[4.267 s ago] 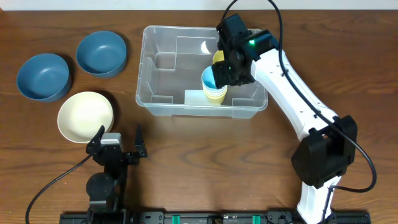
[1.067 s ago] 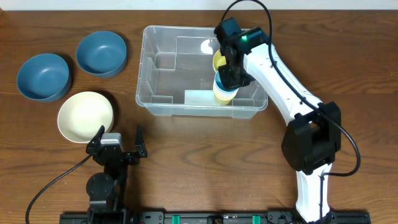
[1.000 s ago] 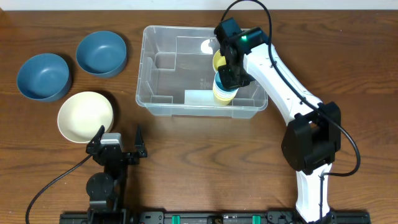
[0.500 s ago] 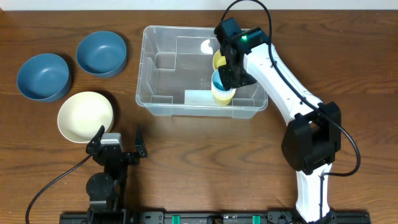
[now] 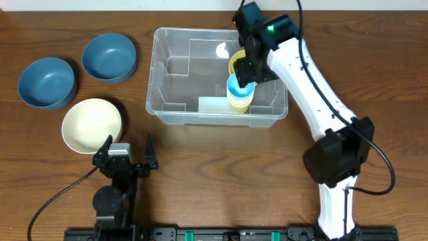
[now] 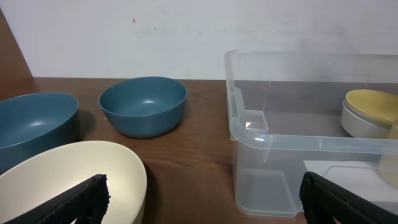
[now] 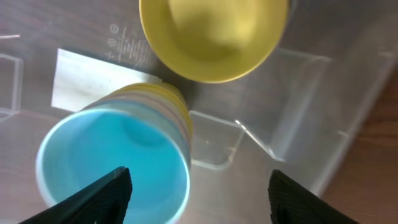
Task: Pack container
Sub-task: 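Release the cup and withdraw the right gripper to the right side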
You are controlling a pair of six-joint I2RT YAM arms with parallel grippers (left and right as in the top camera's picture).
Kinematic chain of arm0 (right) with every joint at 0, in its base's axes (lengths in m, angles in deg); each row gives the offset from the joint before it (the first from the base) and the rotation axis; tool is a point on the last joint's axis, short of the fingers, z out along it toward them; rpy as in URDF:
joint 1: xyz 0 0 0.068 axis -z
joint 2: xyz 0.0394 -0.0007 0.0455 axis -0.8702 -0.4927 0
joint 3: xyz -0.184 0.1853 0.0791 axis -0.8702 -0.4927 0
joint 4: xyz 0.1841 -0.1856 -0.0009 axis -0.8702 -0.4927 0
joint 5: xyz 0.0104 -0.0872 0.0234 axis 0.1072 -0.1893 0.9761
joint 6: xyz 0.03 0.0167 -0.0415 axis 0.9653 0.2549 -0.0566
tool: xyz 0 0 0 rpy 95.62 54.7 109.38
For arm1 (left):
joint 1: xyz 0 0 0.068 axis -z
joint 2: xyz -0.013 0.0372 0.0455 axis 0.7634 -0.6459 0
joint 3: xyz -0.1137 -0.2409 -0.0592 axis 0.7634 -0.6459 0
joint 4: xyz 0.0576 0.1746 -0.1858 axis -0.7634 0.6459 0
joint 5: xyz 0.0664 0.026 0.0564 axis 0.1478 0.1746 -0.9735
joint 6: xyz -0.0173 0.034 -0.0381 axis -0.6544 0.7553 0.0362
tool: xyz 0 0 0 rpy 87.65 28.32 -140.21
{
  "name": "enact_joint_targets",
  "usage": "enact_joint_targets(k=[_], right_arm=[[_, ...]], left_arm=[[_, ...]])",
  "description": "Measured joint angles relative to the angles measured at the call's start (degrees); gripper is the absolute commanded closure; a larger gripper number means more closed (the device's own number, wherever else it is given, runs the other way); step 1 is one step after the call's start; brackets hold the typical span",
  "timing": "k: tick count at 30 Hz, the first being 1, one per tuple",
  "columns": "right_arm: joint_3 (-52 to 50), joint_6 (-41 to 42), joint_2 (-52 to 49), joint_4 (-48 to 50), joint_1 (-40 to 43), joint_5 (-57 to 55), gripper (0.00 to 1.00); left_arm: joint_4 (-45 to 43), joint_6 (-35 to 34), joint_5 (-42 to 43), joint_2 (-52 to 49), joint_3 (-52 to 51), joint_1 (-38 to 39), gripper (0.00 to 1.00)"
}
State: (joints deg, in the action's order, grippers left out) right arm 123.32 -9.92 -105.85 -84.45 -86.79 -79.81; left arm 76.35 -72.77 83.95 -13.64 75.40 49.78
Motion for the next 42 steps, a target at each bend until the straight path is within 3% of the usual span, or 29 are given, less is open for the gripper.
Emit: enact_joint_targets(k=[4,8,13,17,27,36,42], right_arm=[[5.31,0.13,0.0,-4.61,0.37,-0.11,0.2],[13.35,0.24,-0.04,-10.25,0.85,-0.31,0.01],[22.34,0.96,0.04,-13.77,4.04,-1.03,0.01],[26.14,2.84,0.33,-13.7,11.28,-1.25,0.01],[26.86,3.06,0.57,-13.97,29.9,-2.32,0.01],[26.86,-2.23,0.57,-14.03,38.58,-2.49,0.01],[26.86,-2.97,0.57,-14.03,40.13,-2.54,0.01]], left_arm=[[-0.02,0.0,0.0,0.0,0.0,0.0,0.02],[0.0,0.0,0.0,-0.02,0.0,0.0,0.02],[0.0,0.0,0.0,0.0,0.0,0.0,0.02],[0.0,0.0,0.0,0.0,0.0,0.0,0.02],[-0.02,0.0,0.0,0.0,0.0,0.0,0.02],[0.0,0.0,0.02,-0.02,0.0,0.0,0.02],[-1.38,-0.76,0.0,0.0,-0.13,0.0,0.02]])
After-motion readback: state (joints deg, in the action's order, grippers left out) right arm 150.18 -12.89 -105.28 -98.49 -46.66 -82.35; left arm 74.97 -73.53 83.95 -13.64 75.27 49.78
